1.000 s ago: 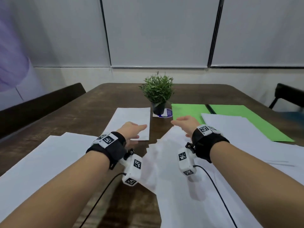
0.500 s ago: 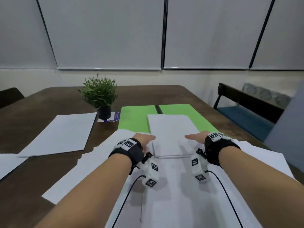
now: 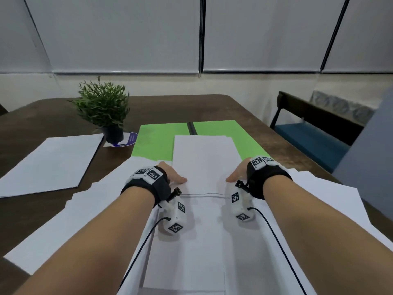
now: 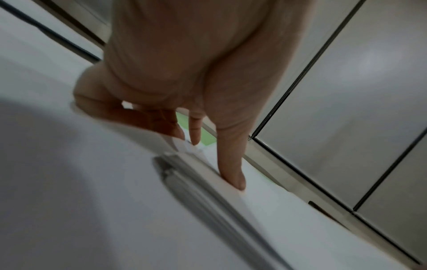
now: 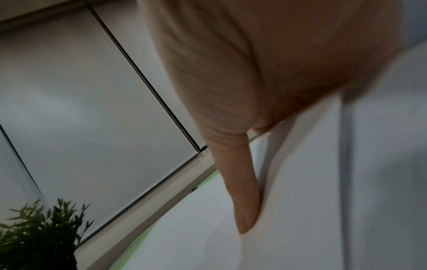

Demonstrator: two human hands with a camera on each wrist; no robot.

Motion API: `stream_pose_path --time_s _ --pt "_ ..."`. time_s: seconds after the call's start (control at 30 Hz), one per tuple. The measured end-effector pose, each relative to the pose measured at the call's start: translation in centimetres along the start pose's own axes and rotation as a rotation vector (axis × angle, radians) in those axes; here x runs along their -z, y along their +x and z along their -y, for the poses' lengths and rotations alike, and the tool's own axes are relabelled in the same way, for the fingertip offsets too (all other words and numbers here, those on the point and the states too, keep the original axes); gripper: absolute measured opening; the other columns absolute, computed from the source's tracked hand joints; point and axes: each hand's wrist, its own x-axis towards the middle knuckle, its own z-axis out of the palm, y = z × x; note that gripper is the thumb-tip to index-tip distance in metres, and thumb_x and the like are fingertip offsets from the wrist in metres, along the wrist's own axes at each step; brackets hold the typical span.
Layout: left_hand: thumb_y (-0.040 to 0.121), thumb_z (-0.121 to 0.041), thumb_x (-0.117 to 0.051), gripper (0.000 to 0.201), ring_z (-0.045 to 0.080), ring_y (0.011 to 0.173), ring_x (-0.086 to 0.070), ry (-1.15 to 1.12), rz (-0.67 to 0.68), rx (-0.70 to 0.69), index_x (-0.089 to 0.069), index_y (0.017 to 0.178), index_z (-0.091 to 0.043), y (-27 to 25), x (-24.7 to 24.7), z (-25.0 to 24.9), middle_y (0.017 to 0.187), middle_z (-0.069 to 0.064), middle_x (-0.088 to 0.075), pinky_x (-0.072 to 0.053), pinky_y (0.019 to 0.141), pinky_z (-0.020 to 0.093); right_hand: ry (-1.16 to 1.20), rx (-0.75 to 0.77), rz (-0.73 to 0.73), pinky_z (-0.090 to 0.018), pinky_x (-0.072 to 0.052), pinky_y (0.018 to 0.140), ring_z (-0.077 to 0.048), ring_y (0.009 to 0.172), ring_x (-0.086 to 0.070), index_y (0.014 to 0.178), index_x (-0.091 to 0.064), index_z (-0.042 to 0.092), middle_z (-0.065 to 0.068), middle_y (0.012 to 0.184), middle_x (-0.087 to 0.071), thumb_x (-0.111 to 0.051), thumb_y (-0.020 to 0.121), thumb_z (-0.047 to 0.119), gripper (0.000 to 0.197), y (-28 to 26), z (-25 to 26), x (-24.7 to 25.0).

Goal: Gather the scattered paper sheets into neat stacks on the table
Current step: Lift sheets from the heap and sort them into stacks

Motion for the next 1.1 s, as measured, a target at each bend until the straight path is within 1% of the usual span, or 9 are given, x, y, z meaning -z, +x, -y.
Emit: stream_pose_path --time_s 0.17,0.3,0.37,0.43,0.57,0.73,0.87,1.0,1.1 --pt "0.089 -0.056 -0.052 0.073 0.023 0.124 -0.051 0.162 -0.034 -0.051 -0.046 0.133 0.001 -0.5 0.2 -0.4 0.134 0.011 -0.054 -0.039 0.095 0.022 0.0 0.03 0.035 -0.037 -0.048 0.098 -0.028 0.111 -0.061 0.119 -0.064 0.01 -0.01 0.121 -0.064 -0.068 0.086 0.04 0.044 1.3 0.9 -0.5" --pt "0.086 -0.056 -0.057 0.073 0.024 0.122 -0.052 0.179 0.007 -0.033 -0.048 0.132 -0.001 -0.1 0.3 -0.2 0.133 0.011 -0.055 -0.04 0.093 0.024 0.238 0.072 -0.004 -0.04 -0.05 0.092 -0.03 0.099 -0.061 0.117 -0.055 0.008 -0.009 0.11 -0.063 -0.083 0.066 0.027 0.061 3.6 0.4 -1.2" --pt "0.082 -0.056 -0.062 0.077 0.025 0.123 -0.052 0.099 0.041 -0.003 -0.048 0.134 -0.001 -0.3 0.4 0.1 0.134 0.012 -0.055 -0.041 0.094 0.025 0.388 0.152 -0.04 -0.037 -0.049 0.09 -0.029 0.1 -0.06 0.12 -0.05 0.012 -0.009 0.11 -0.062 -0.079 0.072 0.012 0.056 3.4 -0.1 -1.3" --pt "0.079 -0.057 -0.066 0.081 0.027 0.118 -0.056 -0.046 0.059 0.014 -0.048 0.135 -0.001 0.1 0.4 0.6 0.127 0.015 -0.06 -0.042 0.097 0.029 0.517 0.242 -0.079 -0.031 -0.047 0.084 -0.026 0.095 -0.059 0.119 -0.05 0.017 -0.006 0.105 -0.061 -0.072 0.078 0.003 0.049 2.3 -0.5 -1.0" --pt "0.066 -0.063 -0.073 0.09 0.024 0.072 -0.054 -0.53 0.038 0.051 -0.052 0.129 -0.002 -0.1 0.3 1.8 0.076 0.008 -0.055 -0.043 0.072 0.029 0.729 0.394 -0.122 -0.033 -0.05 0.085 -0.025 0.093 -0.064 0.121 -0.056 0.02 -0.004 0.104 -0.066 -0.071 0.079 0.004 0.047 -0.1 -0.6 0.0" --pt "0.072 -0.05 -0.075 0.07 0.025 0.105 -0.063 -0.993 0.075 -0.159 -0.054 0.128 -0.015 -2.6 2.2 4.2 0.116 0.005 -0.066 -0.052 0.08 0.036 0.842 0.532 -0.049 -0.047 -0.052 0.093 -0.03 0.101 -0.067 0.124 -0.057 0.021 -0.009 0.112 -0.069 -0.072 0.061 0.02 0.065 -3.2 1.7 1.0" --pt "0.085 -0.02 -0.07 0.05 0.026 0.109 -0.063 -1.225 -0.127 -0.374 -0.053 0.131 -0.012 -5.4 6.4 7.1 0.122 0.007 -0.065 -0.046 0.099 0.045 0.811 0.612 -0.059 -0.045 -0.053 0.092 -0.031 0.1 -0.066 0.122 -0.058 0.018 -0.01 0.111 -0.069 -0.069 0.06 0.021 0.063 -6.2 5.3 -0.3" --pt "0.084 -0.009 -0.07 0.042 0.031 0.107 -0.063 -1.3 -0.383 -0.427 -0.054 0.123 -0.01 -7.8 10.5 10.7 0.117 0.011 -0.065 -0.05 0.093 0.046 0.799 0.673 -0.144 -0.041 -0.054 0.085 -0.027 0.089 -0.065 0.116 -0.056 0.01 -0.013 0.105 -0.067 -0.068 0.076 0.001 0.042 -9.1 9.8 -3.0" --pt "0.084 -0.01 -0.07 0.035 0.019 0.096 -0.066 -1.203 -0.612 -0.53 -0.054 0.114 -0.018 -10.1 11.9 12.9 0.106 0.002 -0.067 -0.053 0.087 0.037 0.856 0.699 -0.2 -0.035 -0.054 0.078 -0.027 0.086 -0.065 0.111 -0.053 0.006 -0.012 0.102 -0.067 -0.066 0.076 -0.005 0.039 -10.5 13.1 -5.7"
